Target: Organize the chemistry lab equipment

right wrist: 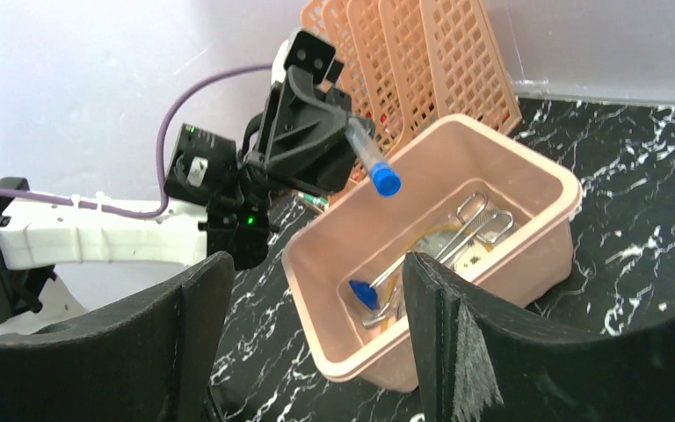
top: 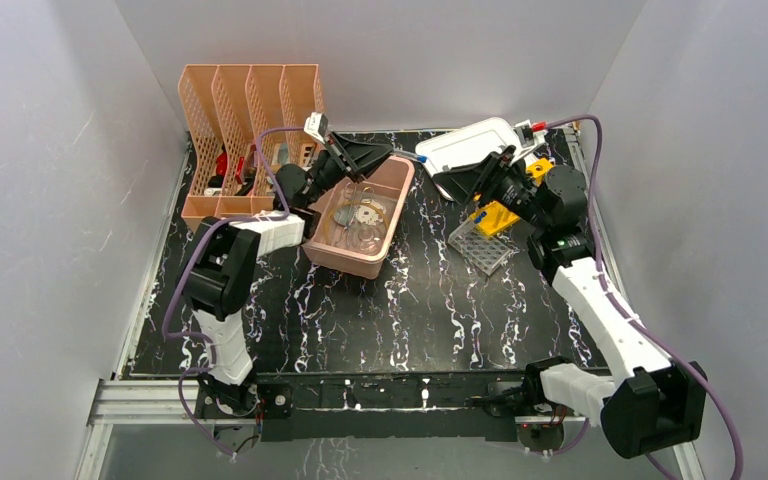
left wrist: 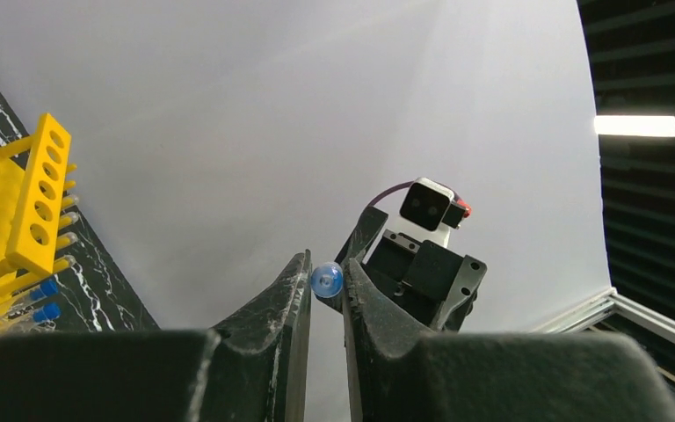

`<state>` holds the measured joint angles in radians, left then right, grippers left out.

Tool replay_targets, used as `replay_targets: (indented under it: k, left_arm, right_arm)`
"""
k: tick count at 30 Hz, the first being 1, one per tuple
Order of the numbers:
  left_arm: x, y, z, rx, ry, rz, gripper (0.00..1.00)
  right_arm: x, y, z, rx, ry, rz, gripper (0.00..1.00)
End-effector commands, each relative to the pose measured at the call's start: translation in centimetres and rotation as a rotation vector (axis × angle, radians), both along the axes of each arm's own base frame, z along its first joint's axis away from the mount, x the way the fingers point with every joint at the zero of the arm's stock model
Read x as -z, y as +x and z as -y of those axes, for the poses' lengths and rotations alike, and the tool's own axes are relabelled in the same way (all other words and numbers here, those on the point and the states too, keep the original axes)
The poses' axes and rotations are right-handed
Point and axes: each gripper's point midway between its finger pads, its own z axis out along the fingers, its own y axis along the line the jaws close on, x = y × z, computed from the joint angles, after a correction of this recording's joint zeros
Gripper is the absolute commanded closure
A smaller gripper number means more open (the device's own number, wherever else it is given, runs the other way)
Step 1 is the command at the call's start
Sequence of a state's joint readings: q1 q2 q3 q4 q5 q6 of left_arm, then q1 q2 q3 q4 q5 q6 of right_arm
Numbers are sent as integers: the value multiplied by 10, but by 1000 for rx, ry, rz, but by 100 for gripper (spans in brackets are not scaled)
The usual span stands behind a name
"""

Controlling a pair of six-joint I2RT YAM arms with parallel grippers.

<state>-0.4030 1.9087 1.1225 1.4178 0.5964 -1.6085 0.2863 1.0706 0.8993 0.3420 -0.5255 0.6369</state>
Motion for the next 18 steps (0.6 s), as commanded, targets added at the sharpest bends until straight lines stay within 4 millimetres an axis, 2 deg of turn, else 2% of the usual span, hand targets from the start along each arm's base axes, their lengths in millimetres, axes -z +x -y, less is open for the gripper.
replay_targets:
  k: [1, 7, 12, 18]
  left_arm:
    - [-72, -37, -23, -59, -154, 216, 93]
    - [-74, -42, -18, -13, -223, 205, 93]
    - [-71, -48, -3, 15, -195, 205, 93]
    - [-71, -54, 7, 45, -203, 210, 93]
  right_arm:
    - [-44, 5, -2, -8, 106, 135, 19]
    - [-42, 18, -8, -23, 122, 121, 22]
    - [-46, 25, -13, -46, 129, 127, 22]
    - [-48, 34, -16, -47, 119, 131, 33]
